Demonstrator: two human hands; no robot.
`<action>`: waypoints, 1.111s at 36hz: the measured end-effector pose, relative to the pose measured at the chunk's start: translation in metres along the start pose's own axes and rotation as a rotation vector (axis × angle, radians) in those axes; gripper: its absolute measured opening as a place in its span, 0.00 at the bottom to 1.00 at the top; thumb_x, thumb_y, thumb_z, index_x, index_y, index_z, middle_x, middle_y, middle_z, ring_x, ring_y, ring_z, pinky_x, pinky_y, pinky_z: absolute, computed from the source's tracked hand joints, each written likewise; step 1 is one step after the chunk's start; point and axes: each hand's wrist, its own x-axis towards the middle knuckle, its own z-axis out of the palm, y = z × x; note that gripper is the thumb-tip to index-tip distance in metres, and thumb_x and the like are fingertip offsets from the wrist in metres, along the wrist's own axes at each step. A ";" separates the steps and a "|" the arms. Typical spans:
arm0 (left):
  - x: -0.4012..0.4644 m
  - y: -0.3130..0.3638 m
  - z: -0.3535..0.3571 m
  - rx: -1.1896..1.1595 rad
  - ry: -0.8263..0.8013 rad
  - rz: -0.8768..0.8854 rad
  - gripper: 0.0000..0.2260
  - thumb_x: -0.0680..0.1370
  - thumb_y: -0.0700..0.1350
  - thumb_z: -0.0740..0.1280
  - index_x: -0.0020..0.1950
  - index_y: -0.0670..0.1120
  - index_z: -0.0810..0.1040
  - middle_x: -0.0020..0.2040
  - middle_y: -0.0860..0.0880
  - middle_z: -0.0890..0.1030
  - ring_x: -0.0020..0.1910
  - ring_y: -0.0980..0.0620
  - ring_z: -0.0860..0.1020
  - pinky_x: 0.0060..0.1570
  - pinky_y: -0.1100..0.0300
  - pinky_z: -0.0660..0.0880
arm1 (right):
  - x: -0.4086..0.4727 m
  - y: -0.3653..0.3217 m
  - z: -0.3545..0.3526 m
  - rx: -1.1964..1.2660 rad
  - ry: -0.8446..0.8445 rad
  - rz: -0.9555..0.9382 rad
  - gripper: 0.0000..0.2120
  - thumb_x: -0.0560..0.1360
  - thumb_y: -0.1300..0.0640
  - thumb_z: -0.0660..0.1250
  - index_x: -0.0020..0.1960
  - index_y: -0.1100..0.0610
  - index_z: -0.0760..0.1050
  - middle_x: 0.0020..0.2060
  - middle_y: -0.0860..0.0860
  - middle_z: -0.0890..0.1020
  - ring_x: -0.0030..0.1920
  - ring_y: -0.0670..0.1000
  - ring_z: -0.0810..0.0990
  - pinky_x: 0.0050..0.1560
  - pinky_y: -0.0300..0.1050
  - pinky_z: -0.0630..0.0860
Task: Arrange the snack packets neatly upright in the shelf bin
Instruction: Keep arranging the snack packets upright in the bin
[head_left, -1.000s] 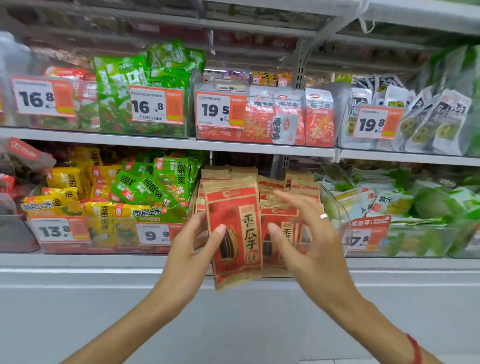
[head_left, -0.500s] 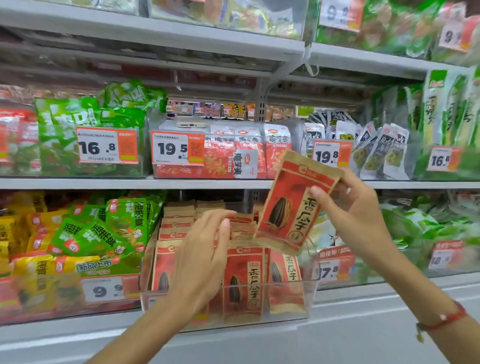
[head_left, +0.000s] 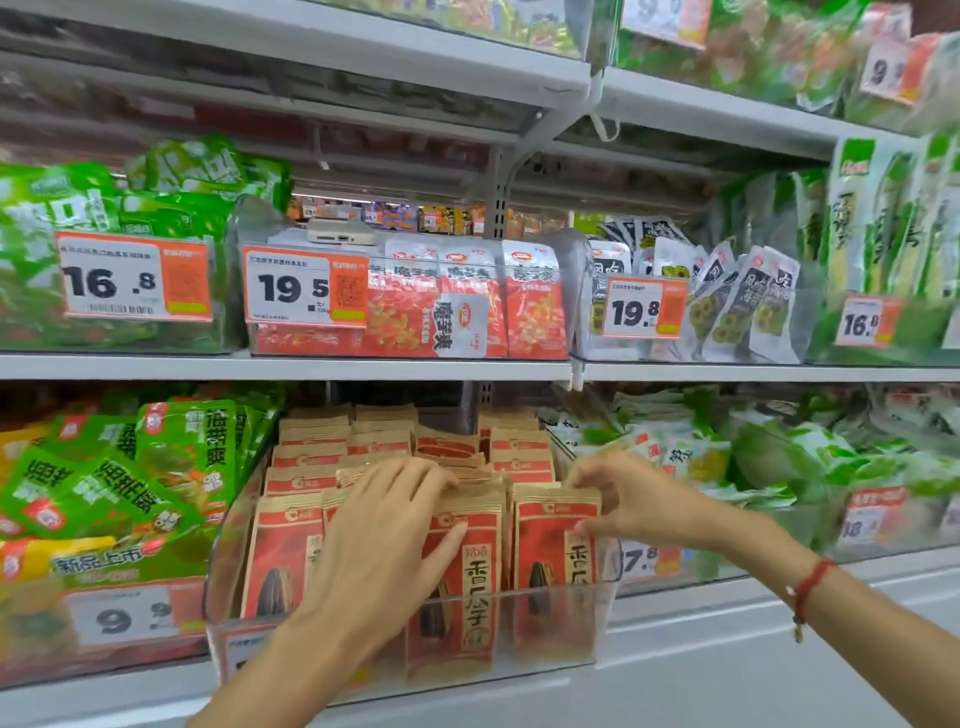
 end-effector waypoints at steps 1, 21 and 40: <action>0.001 0.001 0.002 0.007 0.001 0.014 0.17 0.71 0.55 0.71 0.58 0.51 0.77 0.55 0.55 0.79 0.55 0.54 0.78 0.56 0.60 0.73 | 0.000 0.000 0.000 -0.106 0.022 -0.004 0.14 0.70 0.59 0.76 0.51 0.48 0.76 0.51 0.42 0.80 0.52 0.43 0.79 0.50 0.34 0.76; -0.003 0.002 0.007 -0.148 -0.149 0.034 0.22 0.80 0.55 0.62 0.74 0.58 0.64 0.69 0.61 0.69 0.68 0.61 0.67 0.60 0.67 0.64 | -0.025 -0.040 -0.006 -0.081 -0.159 -0.020 0.17 0.77 0.41 0.62 0.43 0.51 0.82 0.34 0.42 0.77 0.34 0.44 0.75 0.40 0.41 0.74; -0.008 0.001 0.005 -0.076 -0.168 0.078 0.26 0.74 0.52 0.71 0.71 0.53 0.70 0.64 0.57 0.76 0.63 0.56 0.75 0.56 0.63 0.74 | 0.007 -0.032 0.001 -0.481 -0.148 -0.009 0.01 0.74 0.55 0.70 0.45 0.50 0.78 0.41 0.45 0.84 0.43 0.45 0.80 0.46 0.45 0.77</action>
